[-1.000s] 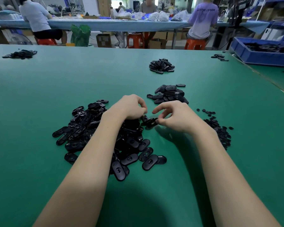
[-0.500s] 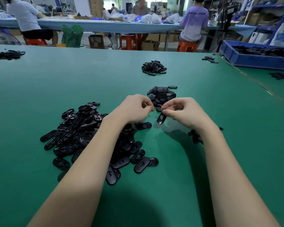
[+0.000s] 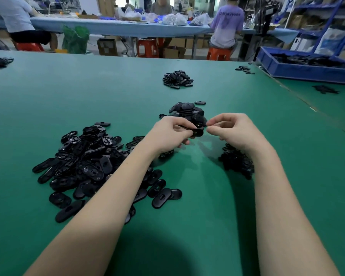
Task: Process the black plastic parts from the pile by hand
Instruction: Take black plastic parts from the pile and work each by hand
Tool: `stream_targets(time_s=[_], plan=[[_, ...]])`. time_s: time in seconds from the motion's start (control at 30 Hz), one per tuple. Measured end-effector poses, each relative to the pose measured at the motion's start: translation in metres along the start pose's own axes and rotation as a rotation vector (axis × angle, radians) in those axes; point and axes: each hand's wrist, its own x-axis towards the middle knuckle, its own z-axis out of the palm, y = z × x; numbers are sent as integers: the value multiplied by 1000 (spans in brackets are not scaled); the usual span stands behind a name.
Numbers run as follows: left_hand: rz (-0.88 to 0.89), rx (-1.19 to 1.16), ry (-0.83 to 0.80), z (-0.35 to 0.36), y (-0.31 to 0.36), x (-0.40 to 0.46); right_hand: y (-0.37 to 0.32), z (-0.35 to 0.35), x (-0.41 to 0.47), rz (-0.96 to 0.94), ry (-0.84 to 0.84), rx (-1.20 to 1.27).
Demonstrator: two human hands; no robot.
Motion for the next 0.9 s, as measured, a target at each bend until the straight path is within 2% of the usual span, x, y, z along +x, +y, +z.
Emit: stream_targets(time_s=[0.1, 0.2, 0.43, 0.63, 0.73, 0.9], plan=[[6, 35, 34, 1, -1, 1, 6, -11, 0, 102, 94, -236], [6, 54, 33, 2, -1, 0, 8, -17, -2, 202, 68, -365], [-5, -6, 46, 5, -2, -2, 6, -21, -10, 296, -7, -469], [-50, 95, 79, 4, -3, 2, 7, -18, -9, 311, -5, -526], [-63, 71, 81, 2, -5, 4, 8, -16, -6, 249, -14, -451], [-26, 79, 128, 1, -8, 8, 1, -2, -5, 99, -18, -106]])
